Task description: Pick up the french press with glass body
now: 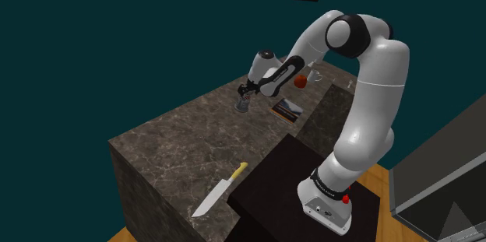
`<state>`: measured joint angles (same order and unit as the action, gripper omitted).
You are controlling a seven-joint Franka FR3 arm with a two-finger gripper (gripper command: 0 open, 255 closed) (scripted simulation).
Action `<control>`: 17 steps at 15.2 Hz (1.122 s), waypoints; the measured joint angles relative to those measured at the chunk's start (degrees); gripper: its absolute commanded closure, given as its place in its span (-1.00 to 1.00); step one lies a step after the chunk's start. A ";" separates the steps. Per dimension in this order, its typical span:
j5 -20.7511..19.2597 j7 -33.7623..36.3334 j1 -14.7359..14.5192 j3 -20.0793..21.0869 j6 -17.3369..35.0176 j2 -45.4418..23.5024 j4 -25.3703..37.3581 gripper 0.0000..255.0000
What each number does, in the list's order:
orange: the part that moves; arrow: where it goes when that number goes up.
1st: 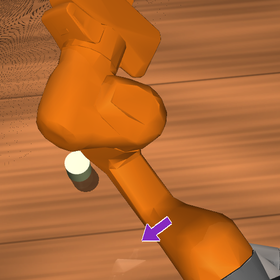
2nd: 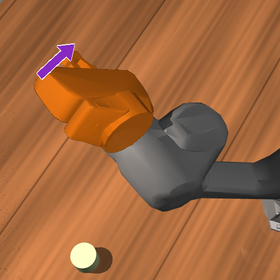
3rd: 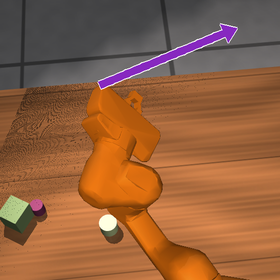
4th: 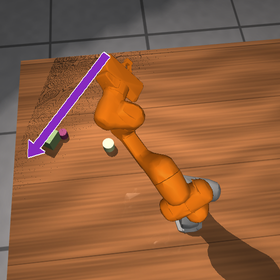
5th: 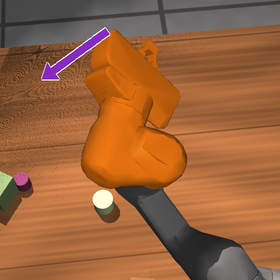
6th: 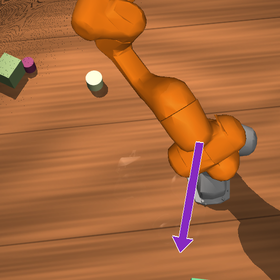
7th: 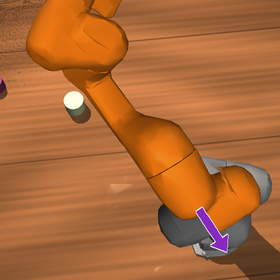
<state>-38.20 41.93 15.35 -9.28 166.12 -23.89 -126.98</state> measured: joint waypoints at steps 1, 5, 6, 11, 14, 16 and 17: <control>-0.15 0.21 -0.11 -0.14 0.20 -0.32 0.10 -1.00; -0.38 0.48 -0.23 -0.36 0.54 -0.66 0.28 1.00; -0.38 0.48 -0.23 -0.36 0.54 -0.66 0.28 1.00; -0.37 0.45 -0.20 -0.35 0.54 -0.68 0.32 1.00; 0.15 -0.18 0.09 0.14 -0.23 0.28 -0.08 1.00; 0.87 -1.05 0.48 0.78 -1.25 1.70 -0.53 1.00; 1.34 -1.69 0.80 1.15 -1.81 2.55 -0.81 1.00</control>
<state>-36.86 40.24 16.15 -8.13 164.31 -21.34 -127.80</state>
